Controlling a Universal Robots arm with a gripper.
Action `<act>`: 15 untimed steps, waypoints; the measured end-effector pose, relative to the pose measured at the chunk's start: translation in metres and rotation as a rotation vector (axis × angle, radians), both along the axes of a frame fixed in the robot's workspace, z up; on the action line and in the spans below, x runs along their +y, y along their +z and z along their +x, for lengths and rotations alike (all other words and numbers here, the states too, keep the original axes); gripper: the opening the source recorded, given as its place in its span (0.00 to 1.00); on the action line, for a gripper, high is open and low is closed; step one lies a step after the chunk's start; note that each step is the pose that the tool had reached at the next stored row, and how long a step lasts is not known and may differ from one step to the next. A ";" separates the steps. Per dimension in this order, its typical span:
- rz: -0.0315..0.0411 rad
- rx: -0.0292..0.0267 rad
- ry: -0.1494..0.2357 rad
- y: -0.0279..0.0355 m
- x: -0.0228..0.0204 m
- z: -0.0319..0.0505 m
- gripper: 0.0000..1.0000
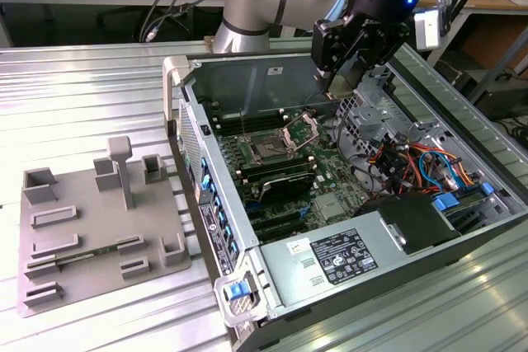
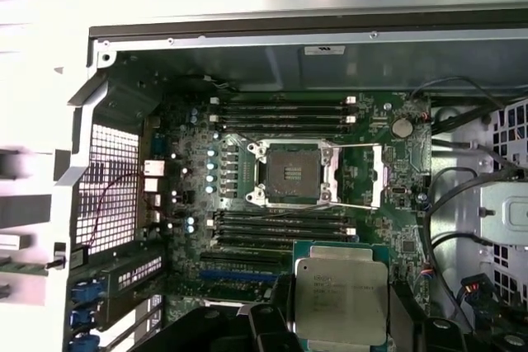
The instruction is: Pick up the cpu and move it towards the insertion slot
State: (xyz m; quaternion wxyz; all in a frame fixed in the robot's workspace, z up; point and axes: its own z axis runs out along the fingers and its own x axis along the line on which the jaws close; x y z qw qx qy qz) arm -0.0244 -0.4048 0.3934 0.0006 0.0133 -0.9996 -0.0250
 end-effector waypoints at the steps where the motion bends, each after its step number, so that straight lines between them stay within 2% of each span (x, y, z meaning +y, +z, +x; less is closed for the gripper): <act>1: 0.0002 -0.0001 0.000 -0.0005 0.0002 0.0004 0.55; 15: 0.0001 0.0000 0.000 -0.0041 0.0021 0.0045 0.55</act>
